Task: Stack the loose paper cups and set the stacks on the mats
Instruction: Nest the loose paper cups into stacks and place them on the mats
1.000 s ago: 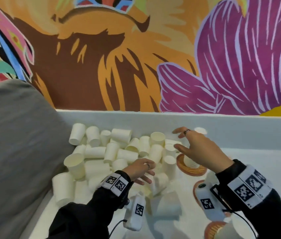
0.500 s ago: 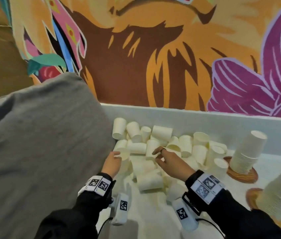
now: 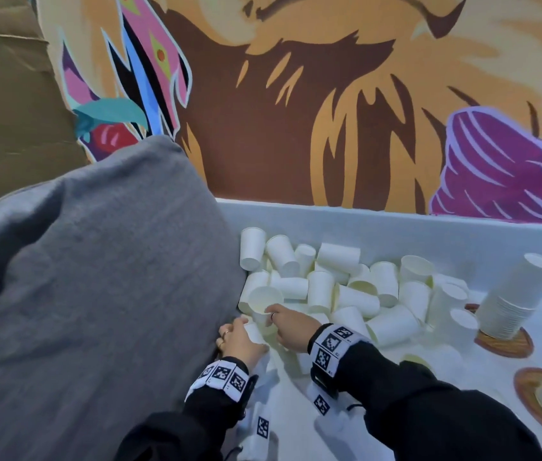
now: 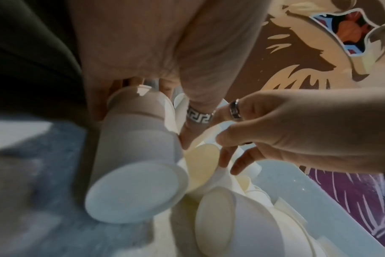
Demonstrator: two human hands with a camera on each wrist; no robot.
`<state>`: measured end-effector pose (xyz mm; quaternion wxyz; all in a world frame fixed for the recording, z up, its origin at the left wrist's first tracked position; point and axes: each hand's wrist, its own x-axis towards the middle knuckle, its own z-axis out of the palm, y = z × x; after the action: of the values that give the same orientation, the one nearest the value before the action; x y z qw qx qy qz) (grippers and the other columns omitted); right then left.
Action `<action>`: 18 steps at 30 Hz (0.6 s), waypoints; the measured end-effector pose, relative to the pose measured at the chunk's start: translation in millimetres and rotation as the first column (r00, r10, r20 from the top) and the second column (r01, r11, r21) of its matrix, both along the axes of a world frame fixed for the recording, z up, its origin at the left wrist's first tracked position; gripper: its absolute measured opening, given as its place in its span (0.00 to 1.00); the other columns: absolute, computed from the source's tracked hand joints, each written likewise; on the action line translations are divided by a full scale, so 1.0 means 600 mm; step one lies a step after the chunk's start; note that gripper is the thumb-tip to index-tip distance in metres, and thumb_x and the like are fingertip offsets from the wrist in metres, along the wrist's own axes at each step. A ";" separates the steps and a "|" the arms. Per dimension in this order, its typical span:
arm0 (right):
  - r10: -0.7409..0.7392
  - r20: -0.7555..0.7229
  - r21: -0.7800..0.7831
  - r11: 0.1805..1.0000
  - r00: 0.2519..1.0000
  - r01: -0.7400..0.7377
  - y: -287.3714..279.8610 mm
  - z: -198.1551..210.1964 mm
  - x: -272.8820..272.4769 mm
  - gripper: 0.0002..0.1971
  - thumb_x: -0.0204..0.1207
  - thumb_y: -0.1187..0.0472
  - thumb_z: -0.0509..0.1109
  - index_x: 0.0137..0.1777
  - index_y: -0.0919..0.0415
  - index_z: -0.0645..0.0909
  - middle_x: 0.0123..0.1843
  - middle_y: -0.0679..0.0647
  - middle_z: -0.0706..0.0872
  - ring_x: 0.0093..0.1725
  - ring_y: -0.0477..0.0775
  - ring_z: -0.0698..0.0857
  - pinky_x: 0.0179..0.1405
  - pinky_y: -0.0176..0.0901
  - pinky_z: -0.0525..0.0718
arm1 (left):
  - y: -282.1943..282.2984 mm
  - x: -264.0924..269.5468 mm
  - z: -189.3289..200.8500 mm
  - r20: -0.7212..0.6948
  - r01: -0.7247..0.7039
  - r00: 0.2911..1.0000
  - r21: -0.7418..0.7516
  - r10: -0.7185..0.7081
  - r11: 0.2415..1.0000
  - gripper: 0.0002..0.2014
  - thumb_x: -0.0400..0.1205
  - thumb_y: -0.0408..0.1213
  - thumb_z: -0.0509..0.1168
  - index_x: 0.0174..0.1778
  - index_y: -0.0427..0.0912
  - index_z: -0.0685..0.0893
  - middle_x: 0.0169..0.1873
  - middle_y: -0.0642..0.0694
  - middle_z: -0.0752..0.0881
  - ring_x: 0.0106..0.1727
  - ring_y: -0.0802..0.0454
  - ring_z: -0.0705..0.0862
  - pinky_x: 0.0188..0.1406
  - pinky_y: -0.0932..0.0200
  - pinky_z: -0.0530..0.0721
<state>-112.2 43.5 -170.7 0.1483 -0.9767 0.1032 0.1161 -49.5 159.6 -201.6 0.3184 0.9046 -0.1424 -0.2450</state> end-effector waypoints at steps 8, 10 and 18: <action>0.002 0.164 0.010 1.000 0.987 -0.004 -0.010 0.021 -0.016 0.17 0.82 0.69 0.55 0.68 0.71 0.73 0.71 0.59 0.69 0.56 0.66 0.81 0.55 0.53 0.78 | -0.015 -0.002 -0.015 -0.017 -0.055 0.998 -0.152 0.053 0.987 0.37 0.67 0.31 0.78 0.69 0.42 0.67 0.64 0.34 0.68 0.52 0.46 0.70 0.61 0.56 0.75; -0.034 0.277 0.055 0.998 0.960 0.020 -0.018 0.038 -0.034 0.18 0.83 0.65 0.56 0.71 0.65 0.73 0.72 0.53 0.69 0.61 0.61 0.80 0.58 0.49 0.77 | -0.019 -0.003 -0.013 -0.020 -0.069 0.998 -0.213 0.066 0.975 0.37 0.66 0.31 0.78 0.68 0.41 0.67 0.62 0.34 0.74 0.56 0.44 0.73 0.58 0.55 0.75; -0.191 0.731 0.269 0.963 0.656 -0.020 -0.052 0.136 -0.110 0.06 0.80 0.60 0.65 0.54 0.51 0.79 0.52 0.44 0.76 0.45 0.42 0.77 0.48 0.33 0.74 | -0.029 -0.015 0.059 0.053 0.002 0.998 -0.561 0.034 0.828 0.43 0.66 0.25 0.77 0.74 0.46 0.62 0.58 0.48 0.77 0.59 0.46 0.78 0.58 0.52 0.78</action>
<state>-178.3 12.5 -89.1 0.3063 -0.9039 0.0634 -0.2919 -58.6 142.4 -166.5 0.5674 0.7795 -0.2102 -0.1621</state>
